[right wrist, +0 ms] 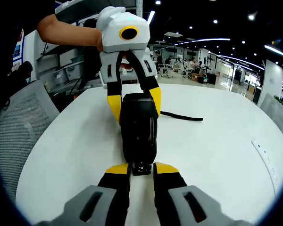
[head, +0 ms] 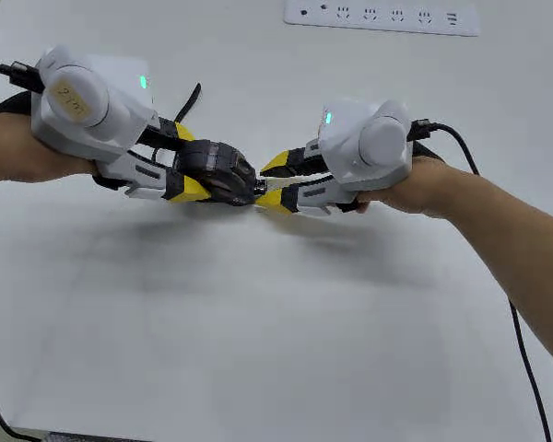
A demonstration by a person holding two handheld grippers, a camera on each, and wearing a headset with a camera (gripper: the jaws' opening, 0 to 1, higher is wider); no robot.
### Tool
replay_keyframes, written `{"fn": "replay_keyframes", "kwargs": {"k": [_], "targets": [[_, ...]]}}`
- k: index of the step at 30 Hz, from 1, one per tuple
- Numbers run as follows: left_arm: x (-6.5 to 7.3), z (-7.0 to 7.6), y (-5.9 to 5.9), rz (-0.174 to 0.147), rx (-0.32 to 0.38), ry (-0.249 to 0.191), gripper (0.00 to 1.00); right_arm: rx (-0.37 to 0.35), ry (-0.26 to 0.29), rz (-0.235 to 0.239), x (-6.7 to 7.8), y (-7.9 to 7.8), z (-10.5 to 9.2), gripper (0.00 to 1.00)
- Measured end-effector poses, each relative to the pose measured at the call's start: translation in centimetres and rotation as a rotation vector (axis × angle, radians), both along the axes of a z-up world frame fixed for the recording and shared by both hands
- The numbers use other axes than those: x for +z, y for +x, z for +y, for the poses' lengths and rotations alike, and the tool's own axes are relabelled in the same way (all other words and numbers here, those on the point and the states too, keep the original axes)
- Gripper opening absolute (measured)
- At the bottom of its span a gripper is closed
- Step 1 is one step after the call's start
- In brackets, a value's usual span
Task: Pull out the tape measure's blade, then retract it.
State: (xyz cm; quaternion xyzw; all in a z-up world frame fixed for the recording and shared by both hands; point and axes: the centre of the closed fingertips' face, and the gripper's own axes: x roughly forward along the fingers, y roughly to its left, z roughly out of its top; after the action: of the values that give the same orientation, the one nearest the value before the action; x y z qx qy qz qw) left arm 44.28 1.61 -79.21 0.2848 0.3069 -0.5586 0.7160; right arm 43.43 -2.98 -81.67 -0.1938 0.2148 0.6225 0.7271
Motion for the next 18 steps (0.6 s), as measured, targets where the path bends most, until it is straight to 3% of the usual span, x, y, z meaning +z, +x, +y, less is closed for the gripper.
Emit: {"fn": "replay_keyframes", "kwargs": {"k": [6, 18], "targets": [[0.0, -0.1, 0.1, 0.008, -0.002, -0.008, 0.30, 0.036, -0.042, -0.012, -1.1, 0.1, 0.4, 0.15], [-0.1, 0.1, 0.1, 0.011, -0.010, -0.013, 0.30, 0.057, -0.050, -0.049, -1.1, 0.3, 0.5, 0.12]]}}
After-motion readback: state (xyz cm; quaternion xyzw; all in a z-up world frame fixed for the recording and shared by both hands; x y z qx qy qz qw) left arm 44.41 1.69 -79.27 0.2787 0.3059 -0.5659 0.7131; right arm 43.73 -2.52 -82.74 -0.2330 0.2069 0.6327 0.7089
